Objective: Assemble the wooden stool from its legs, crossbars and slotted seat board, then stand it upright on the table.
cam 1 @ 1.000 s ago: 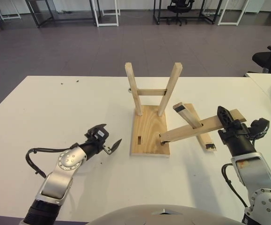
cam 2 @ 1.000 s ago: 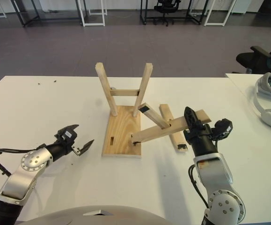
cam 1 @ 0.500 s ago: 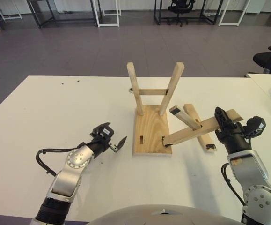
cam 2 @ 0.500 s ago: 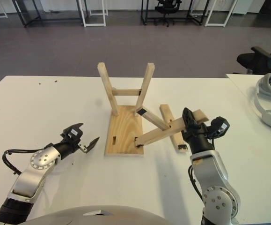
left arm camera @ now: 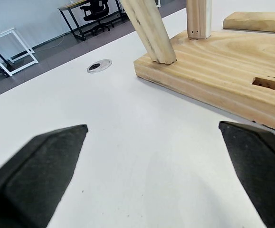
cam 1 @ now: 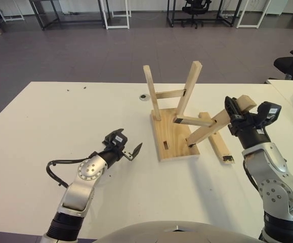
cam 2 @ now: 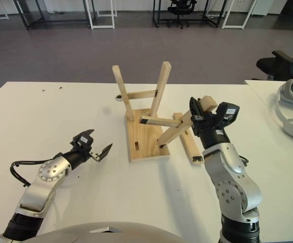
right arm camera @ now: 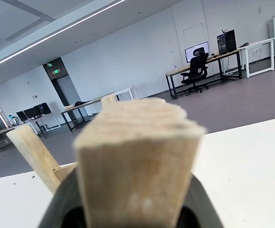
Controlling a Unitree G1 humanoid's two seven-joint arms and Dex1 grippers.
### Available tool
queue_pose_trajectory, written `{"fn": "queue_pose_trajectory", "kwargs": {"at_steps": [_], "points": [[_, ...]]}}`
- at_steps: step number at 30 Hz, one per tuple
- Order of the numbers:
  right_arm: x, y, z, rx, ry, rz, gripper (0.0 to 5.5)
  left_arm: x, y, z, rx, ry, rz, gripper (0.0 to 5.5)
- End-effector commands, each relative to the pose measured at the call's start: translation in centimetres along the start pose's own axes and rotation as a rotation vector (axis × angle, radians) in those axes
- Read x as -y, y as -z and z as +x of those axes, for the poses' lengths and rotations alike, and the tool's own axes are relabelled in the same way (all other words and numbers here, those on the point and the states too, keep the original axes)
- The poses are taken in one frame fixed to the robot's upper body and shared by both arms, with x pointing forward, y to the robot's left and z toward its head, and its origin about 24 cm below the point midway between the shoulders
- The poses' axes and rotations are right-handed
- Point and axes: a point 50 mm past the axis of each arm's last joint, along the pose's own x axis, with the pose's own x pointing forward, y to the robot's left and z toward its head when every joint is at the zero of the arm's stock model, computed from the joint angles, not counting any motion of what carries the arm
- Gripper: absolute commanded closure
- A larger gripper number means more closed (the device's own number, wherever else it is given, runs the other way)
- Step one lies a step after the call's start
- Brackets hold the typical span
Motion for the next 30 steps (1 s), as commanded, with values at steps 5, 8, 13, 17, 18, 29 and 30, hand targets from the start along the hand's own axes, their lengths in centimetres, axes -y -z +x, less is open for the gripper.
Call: {"fn": "queue_pose_trajectory", "kwargs": {"at_steps": [5, 8, 13, 17, 18, 29, 30], "points": [[0.7, 6.3, 0.0, -0.426, 0.065, -0.275, 4.43, 0.1, -0.5, 0.4, 0.0, 0.002, 0.013, 0.41], [0.3, 5.8, 0.4, -0.379, 0.059, -0.244, 4.43, 0.1, -0.5, 0.3, -0.001, 0.004, 0.015, 0.41], [-1.4, 1.9, 2.2, -0.143, -0.02, -0.17, 4.43, -0.1, -0.7, 0.6, 0.005, 0.002, 0.021, 0.41], [-2.2, 0.4, 2.3, -0.03, -0.072, -0.124, 3.75, -0.4, -0.8, 0.7, 0.009, -0.001, 0.033, 0.41], [-2.6, -0.6, 2.3, 0.026, -0.094, -0.114, 3.56, -0.5, -0.8, 0.7, 0.008, -0.003, 0.036, 0.41], [1.3, -10.9, 3.5, 0.319, -0.095, -0.123, 1.94, -4.0, -2.7, 1.0, 0.126, -0.173, -0.067, 0.41], [2.5, -9.6, 3.8, 0.242, -0.057, -0.133, 1.94, -4.5, -3.1, 0.9, 0.154, -0.199, -0.093, 0.41]]}}
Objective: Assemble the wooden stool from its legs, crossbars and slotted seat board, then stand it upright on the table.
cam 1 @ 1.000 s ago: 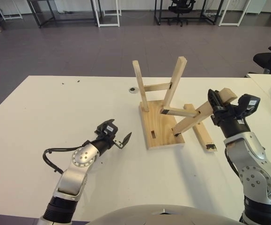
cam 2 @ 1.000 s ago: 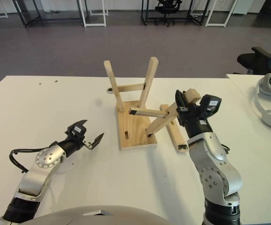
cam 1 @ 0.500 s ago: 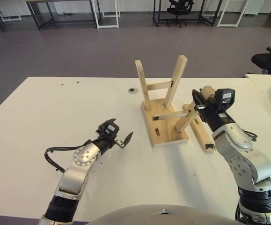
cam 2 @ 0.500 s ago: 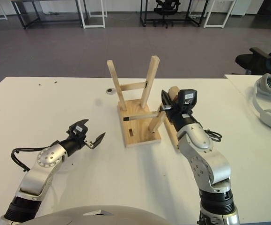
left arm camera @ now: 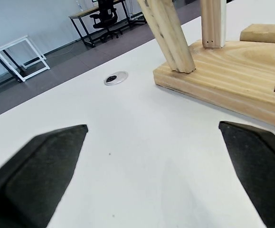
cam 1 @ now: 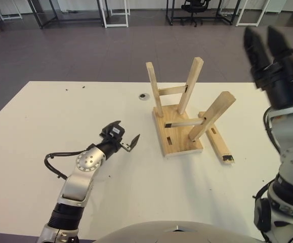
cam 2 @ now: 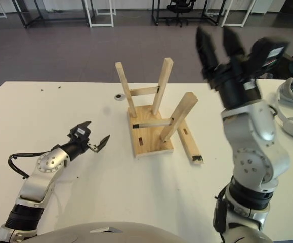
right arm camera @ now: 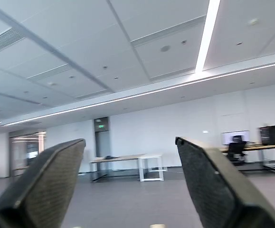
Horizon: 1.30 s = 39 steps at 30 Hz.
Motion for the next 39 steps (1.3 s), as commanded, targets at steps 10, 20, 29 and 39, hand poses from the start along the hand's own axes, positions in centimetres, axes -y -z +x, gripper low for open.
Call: {"fn": "queue_pose_trajectory", "kwargs": {"at_steps": [10, 20, 29, 39], "points": [[5.1, 17.7, -14.7, -1.027, 0.245, 0.058, 1.94, -2.8, -2.1, 0.8, 0.128, -0.173, -0.136, 0.41], [5.0, 19.3, -15.4, -1.18, 0.198, -0.125, 2.59, -2.2, -3.4, 1.4, 0.148, -0.144, -0.127, 0.41], [7.0, 17.4, -12.1, -0.978, 0.241, -0.238, 3.44, -3.0, -10.2, 2.7, 0.353, -0.082, -0.237, 0.41], [1.7, 4.8, 3.3, -0.156, -0.418, -0.791, 3.44, -2.0, -23.6, 6.1, 0.737, 0.486, -0.875, 0.41]]}}
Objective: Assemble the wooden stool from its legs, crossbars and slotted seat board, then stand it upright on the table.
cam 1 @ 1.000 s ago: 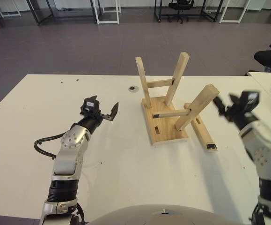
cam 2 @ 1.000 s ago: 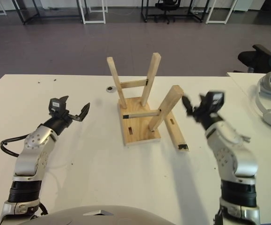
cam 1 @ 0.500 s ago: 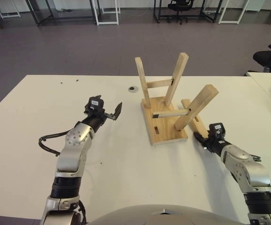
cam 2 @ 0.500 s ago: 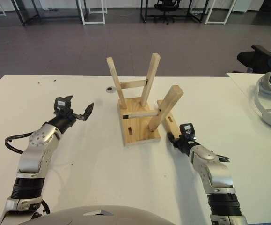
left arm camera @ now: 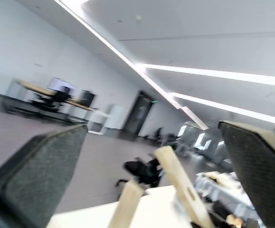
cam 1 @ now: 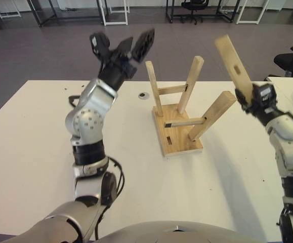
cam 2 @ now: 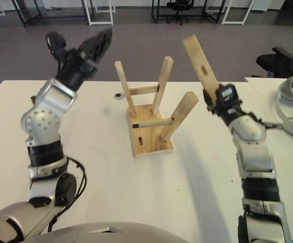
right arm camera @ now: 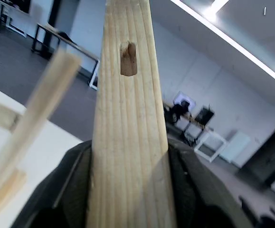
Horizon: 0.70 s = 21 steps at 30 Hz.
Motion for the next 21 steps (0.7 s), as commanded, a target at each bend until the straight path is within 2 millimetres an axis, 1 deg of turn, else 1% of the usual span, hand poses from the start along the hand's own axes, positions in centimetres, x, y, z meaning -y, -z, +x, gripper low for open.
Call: {"fn": "queue_pose_trajectory", "kwargs": {"at_steps": [1, 2, 3, 5, 6, 7, 11, 14, 17, 21], "points": [[-0.5, -7.3, 2.6, 0.325, -0.167, -0.165, 3.44, 1.7, -1.0, 2.6, 0.012, 0.119, -0.136, 0.41], [-0.9, -8.5, 3.0, 0.37, -0.201, -0.189, 3.44, 2.2, -1.0, 3.0, 0.003, 0.157, -0.141, 0.41], [-1.5, -9.1, 3.4, 0.397, -0.23, -0.203, 3.44, 2.7, -0.9, 3.1, -0.015, 0.184, -0.127, 0.62], [-2.9, -9.6, 3.8, 0.412, -0.287, -0.211, 3.44, 3.2, -0.6, 2.9, -0.031, 0.212, -0.12, 0.93], [-3.3, -9.5, 3.9, 0.413, -0.302, -0.206, 3.44, 3.3, -0.6, 2.9, -0.031, 0.218, -0.12, 1.16], [-3.5, -9.4, 3.8, 0.412, -0.308, -0.195, 3.44, 3.3, -0.7, 2.8, -0.028, 0.219, -0.119, 1.26], [-3.8, -9.0, 3.3, 0.408, -0.354, -0.138, 3.44, 2.6, -1.0, 2.3, -0.007, 0.185, -0.117, 1.97], [-3.7, -9.0, 3.1, 0.413, -0.36, -0.064, 3.44, 3.1, -0.9, 2.4, -0.003, 0.205, -0.105, 2.58], [-3.5, -8.9, 2.8, 0.408, -0.365, 0.012, 3.44, 3.1, -0.7, 2.4, -0.008, 0.206, -0.103, 3.15], [-3.8, -9.0, 2.6, 0.412, -0.384, 0.053, 3.44, 3.0, -0.5, 2.3, -0.011, 0.202, -0.109, 3.86]]}}
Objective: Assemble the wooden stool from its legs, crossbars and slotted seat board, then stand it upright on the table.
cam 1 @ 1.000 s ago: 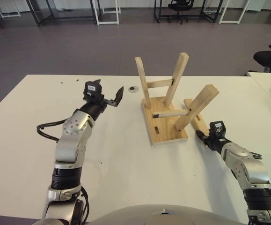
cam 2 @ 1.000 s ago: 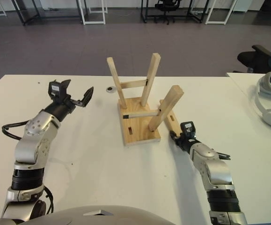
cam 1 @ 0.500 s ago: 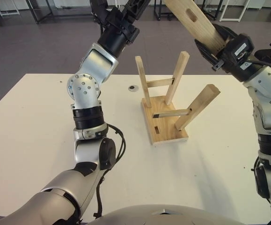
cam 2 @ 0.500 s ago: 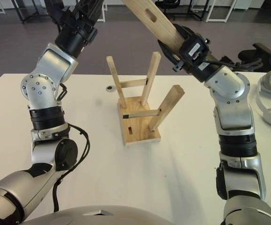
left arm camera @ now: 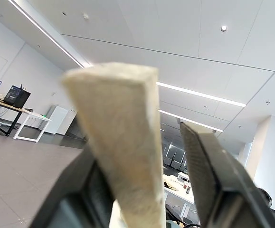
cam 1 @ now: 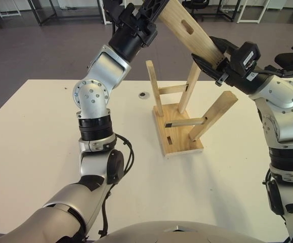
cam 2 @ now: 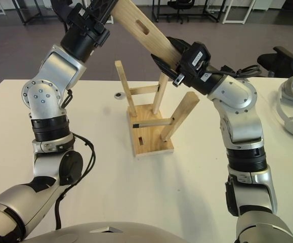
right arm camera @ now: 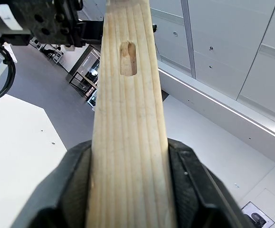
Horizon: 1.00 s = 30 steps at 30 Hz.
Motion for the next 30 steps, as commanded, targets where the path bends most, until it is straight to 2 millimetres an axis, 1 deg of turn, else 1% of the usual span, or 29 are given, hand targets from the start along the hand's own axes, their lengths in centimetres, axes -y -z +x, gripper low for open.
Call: {"fn": "queue_pose_trajectory", "kwargs": {"at_steps": [1, 3, 6, 7, 9, 11, 13, 14, 15, 16, 17, 18, 19, 20, 21, 22, 23, 25, 28, 30], "points": [[-0.3, -0.5, 0.0, 0.02, -0.017, 0.021, 3.44, 0.0, 0.1, -0.2, -0.001, -0.003, -0.005, 3.98], [-0.4, -0.6, 0.0, 0.022, -0.02, 0.025, 3.44, 0.0, 0.1, -0.2, 0.004, -0.002, -0.005, 4.4], [-0.5, -0.6, 0.0, 0.025, -0.021, 0.035, 3.44, 0.1, 0.1, -0.3, 0.009, 0.002, 0.0, 4.48], [-0.4, -0.6, 0.0, 0.021, -0.012, 0.044, 3.05, 0.1, 0.0, -0.4, 0.013, 0.002, 0.012, 4.48], [-0.3, -0.6, 0.0, 0.01, -0.002, 0.055, 2.8, 0.0, -0.8, -0.8, 0.037, -0.015, 0.056, 4.48], [-0.2, -0.7, -0.1, 0.011, 0.01, 0.061, 2.4, -0.6, -2.5, -1.9, 0.068, -0.051, 0.111, 4.48], [0.5, -0.9, -0.5, 0.026, 0.07, 0.085, 2.37, -1.0, -4.1, -3.8, 0.063, -0.08, 0.165, 4.48], [1.3, -0.9, -1.1, 0.022, 0.122, 0.104, 2.37, -1.3, -4.7, -5.3, 0.033, -0.102, 0.194, 4.48], [2.2, -0.3, -1.8, -0.015, 0.18, 0.127, 2.37, -1.6, -4.8, -7.2, -0.019, -0.138, 0.224, 4.48], [3.0, 0.9, -2.9, -0.081, 0.234, 0.148, 2.37, -1.9, -4.6, -9.3, -0.078, -0.184, 0.238, 4.48], [3.6, 2.4, -4.0, -0.126, 0.296, 0.22, 2.37, -2.1, -3.9, -11.3, -0.136, -0.239, 0.239, 4.48], [3.5, 4.0, -5.3, -0.175, 0.338, 0.299, 2.37, -2.4, -3.1, -13.0, -0.194, -0.303, 0.252, 4.48], [2.9, 5.9, -6.4, -0.242, 0.36, 0.357, 2.37, -2.6, -2.5, -14.3, -0.209, -0.368, 0.253, 4.48], [2.0, 7.6, -7.2, -0.305, 0.367, 0.409, 2.37, -2.6, -2.0, -15.1, -0.211, -0.411, 0.25, 4.48], [0.7, 9.4, -7.9, -0.393, 0.364, 0.434, 2.37, -2.6, -1.3, -15.6, -0.202, -0.45, 0.251, 4.48], [-1.1, 11.1, -8.4, -0.461, 0.346, 0.474, 2.37, -2.3, -0.2, -15.9, -0.205, -0.477, 0.242, 4.48], [-2.6, 12.3, -8.7, -0.499, 0.332, 0.505, 2.37, -2.1, 0.9, -16.1, -0.215, -0.497, 0.237, 4.48], [-5.3, 13.4, -8.5, -0.496, 0.282, 0.562, 2.37, -2.3, 2.5, -16.6, -0.176, -0.588, 0.163, 4.48], [-7.6, 13.5, -7.8, -0.447, 0.22, 0.622, 2.37, -3.1, 4.8, -18.1, -0.126, -0.78, 0.059, 4.48], [-8.7, 13.2, -7.5, -0.426, 0.185, 0.645, 2.37, -3.0, 6.2, -18.7, -0.121, -0.853, 0.025, 4.48]]}}
